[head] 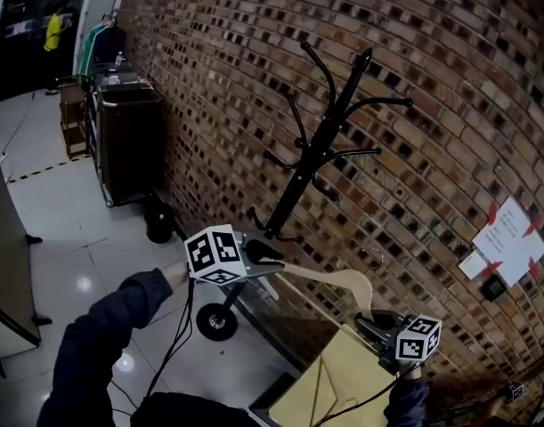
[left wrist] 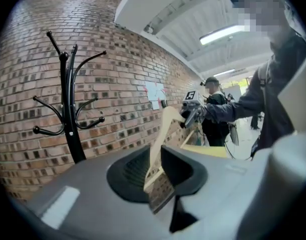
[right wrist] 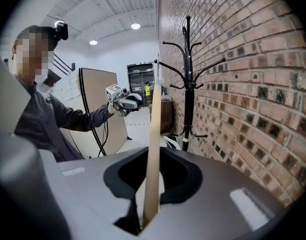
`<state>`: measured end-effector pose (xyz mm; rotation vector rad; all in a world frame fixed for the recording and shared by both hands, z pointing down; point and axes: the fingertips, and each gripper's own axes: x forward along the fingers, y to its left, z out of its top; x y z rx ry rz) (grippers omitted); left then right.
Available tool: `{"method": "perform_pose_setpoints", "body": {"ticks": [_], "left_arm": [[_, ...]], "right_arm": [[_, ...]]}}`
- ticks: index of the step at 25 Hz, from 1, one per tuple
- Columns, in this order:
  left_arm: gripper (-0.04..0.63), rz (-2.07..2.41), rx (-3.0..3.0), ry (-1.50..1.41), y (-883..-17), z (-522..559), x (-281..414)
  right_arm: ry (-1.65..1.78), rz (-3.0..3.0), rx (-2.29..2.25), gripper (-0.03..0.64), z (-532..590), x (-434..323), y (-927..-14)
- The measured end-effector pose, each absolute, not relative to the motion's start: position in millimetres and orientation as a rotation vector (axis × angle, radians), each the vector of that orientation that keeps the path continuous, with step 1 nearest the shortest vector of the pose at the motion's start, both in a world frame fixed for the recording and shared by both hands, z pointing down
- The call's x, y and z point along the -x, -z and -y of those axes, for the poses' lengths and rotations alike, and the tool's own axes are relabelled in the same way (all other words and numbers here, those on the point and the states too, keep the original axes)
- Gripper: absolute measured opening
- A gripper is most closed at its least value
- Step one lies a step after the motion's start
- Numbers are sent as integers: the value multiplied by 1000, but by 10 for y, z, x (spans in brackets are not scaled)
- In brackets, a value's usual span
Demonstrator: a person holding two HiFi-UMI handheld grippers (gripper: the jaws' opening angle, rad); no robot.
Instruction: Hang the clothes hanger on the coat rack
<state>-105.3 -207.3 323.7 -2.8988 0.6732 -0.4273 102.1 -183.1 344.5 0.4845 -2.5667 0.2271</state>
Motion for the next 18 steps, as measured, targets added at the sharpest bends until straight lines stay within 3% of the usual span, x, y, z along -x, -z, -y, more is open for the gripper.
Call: {"method": "perform_pose_setpoints", "body": {"ticks": [18], "left_arm": [[67, -680, 2850, 338, -2951, 2388, 1345]], "right_arm": [[-138, 2583, -956, 51, 2756, -1857, -2086]]}}
